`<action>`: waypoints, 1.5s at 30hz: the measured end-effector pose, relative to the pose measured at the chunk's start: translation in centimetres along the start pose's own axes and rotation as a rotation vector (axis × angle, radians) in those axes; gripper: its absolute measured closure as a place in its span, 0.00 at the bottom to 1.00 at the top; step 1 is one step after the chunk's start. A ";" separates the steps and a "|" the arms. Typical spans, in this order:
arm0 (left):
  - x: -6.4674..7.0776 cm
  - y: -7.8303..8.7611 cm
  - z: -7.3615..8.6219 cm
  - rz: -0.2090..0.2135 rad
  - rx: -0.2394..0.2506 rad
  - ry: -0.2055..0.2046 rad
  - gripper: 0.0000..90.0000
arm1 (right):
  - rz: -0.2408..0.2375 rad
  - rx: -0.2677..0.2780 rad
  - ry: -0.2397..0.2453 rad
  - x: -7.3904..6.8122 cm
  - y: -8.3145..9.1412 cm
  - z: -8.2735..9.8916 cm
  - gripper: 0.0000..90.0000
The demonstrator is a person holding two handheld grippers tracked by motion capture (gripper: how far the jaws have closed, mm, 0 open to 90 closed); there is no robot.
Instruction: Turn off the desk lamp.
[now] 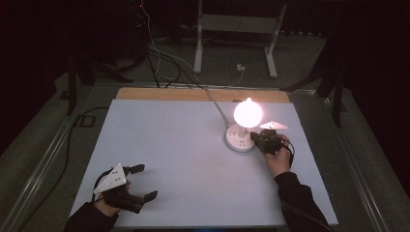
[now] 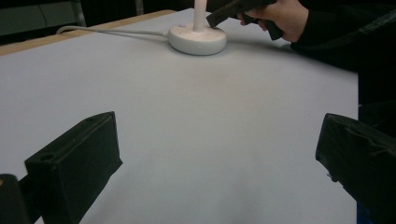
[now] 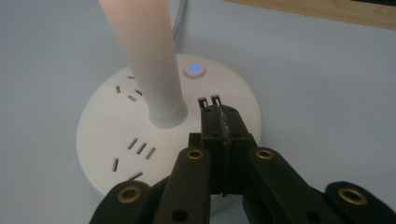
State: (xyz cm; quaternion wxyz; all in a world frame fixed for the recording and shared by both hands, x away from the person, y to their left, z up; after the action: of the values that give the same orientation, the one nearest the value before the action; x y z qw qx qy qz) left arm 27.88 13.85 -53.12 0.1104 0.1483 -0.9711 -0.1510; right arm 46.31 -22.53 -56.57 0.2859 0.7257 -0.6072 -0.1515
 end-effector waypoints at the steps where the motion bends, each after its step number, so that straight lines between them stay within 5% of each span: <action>1: 0.0 0.0 0.0 0.001 0.000 0.000 0.00 | 0.003 0.002 0.002 0.0 0.0 0.0 1.00; 11: 0.0 0.0 0.0 -0.001 0.002 0.000 0.00 | 0.035 0.026 0.014 0.0 0.1 0.1 1.00; 17: 0.0 -0.1 0.1 0.000 -0.004 0.002 0.01 | 0.014 0.108 -0.051 0.9 2.3 -2.5 1.00; 22: -0.1 -0.1 0.0 -0.002 -0.002 0.004 0.01 | 0.021 0.141 -0.055 1.3 3.2 -3.3 1.00; 45: 0.0 -0.1 0.0 0.002 -0.003 0.002 0.01 | 0.028 0.061 -0.002 0.1 0.9 -0.5 1.00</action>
State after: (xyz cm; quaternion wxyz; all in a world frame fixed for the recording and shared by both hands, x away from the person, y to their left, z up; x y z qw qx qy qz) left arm 27.90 13.80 -53.19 0.1116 0.1475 -0.9709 -0.1523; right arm 45.89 -22.62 -55.61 0.2653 0.7255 -0.6217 -0.1297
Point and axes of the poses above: each handheld gripper's, and its own axes: y roughly backward along the jaws, z roughly out of its underside, x roughly to its right, the point moved 10 cm from there along -y, roughly forward along the jaws, and after that the axes turned 15 degrees about z, right-handed, at the moved point
